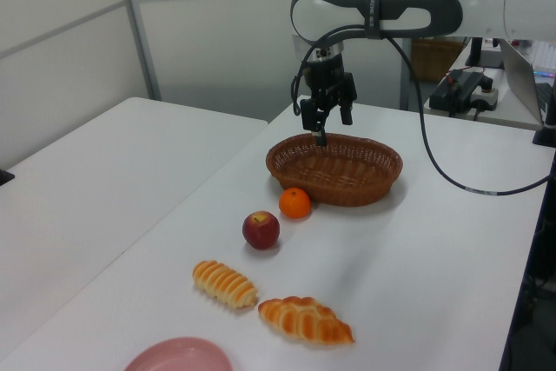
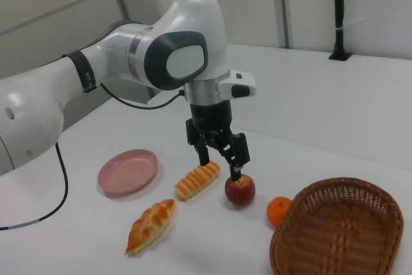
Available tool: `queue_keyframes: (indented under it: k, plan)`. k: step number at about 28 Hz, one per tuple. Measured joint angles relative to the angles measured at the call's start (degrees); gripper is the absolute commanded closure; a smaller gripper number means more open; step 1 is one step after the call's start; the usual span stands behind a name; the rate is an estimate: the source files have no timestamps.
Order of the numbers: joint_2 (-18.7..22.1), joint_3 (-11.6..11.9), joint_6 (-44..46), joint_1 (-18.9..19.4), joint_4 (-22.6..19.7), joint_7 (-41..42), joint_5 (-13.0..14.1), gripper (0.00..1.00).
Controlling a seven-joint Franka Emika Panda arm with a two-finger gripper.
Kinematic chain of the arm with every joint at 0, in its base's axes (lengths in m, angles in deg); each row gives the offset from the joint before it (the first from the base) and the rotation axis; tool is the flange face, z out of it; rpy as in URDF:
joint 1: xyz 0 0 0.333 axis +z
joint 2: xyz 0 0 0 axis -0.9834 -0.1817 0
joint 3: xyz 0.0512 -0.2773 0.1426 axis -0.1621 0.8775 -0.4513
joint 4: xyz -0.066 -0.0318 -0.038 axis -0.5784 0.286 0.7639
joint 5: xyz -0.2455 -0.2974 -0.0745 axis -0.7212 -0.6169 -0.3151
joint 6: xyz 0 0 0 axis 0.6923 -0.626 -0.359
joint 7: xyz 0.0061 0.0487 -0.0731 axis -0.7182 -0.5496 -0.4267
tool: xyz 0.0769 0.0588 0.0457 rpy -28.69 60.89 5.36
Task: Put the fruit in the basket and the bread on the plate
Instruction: 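Move the gripper down toward the orange beside the basket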
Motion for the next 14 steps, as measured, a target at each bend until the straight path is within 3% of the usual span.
queue_keyframes:
  k: [14]
  plan:
    - [-0.82, 0.00, -4.36, -0.69, -0.22, 3.70, 0.08, 0.00]
